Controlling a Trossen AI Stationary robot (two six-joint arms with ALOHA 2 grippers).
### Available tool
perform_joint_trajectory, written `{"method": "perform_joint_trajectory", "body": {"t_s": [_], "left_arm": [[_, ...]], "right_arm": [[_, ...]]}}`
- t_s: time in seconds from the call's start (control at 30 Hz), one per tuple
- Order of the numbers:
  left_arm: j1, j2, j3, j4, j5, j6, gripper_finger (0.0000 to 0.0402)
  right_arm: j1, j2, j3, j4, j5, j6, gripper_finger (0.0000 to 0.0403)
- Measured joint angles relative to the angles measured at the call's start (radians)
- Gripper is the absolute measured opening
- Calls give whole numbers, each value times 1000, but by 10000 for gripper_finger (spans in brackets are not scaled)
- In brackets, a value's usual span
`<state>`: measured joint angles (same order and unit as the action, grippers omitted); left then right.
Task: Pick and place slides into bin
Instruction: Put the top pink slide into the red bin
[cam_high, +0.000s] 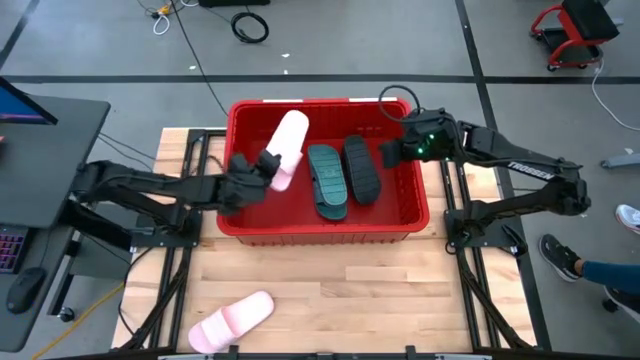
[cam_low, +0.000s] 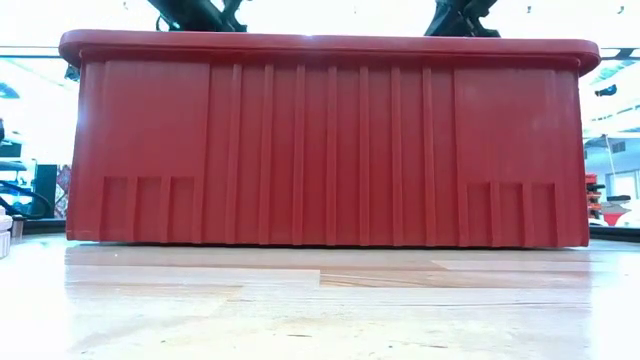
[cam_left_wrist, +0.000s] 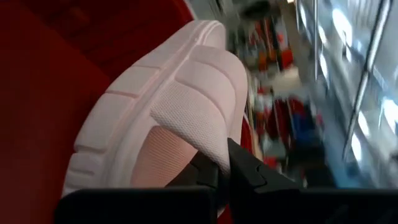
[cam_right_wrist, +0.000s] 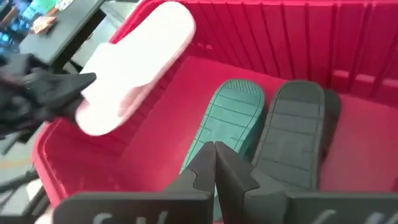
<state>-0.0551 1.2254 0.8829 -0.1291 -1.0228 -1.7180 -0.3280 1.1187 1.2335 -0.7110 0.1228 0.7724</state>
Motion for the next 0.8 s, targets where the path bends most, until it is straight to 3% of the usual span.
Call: {"method": "perform_joint_trajectory", "body": {"t_s": [0.13, 0.3, 0.47, 0.63, 0.8], "left_arm": [[2, 132, 25, -3, -107, -171, 10], [7, 298, 115, -31, -138, -268, 13], [5, 406, 245, -316, -136, -431, 11], [22, 460, 328, -655, -64, -636, 19], [56, 501, 305, -581, 86, -656, 19]], "right_arm": [[-6, -20, 0, -2, -68, -92, 14], [-5, -49, 0, -37, -137, -171, 14], [-6, -82, 0, -88, -157, -220, 14], [-6, -108, 0, -126, -157, -252, 14], [-6, -115, 0, -124, -147, -277, 14]]}}
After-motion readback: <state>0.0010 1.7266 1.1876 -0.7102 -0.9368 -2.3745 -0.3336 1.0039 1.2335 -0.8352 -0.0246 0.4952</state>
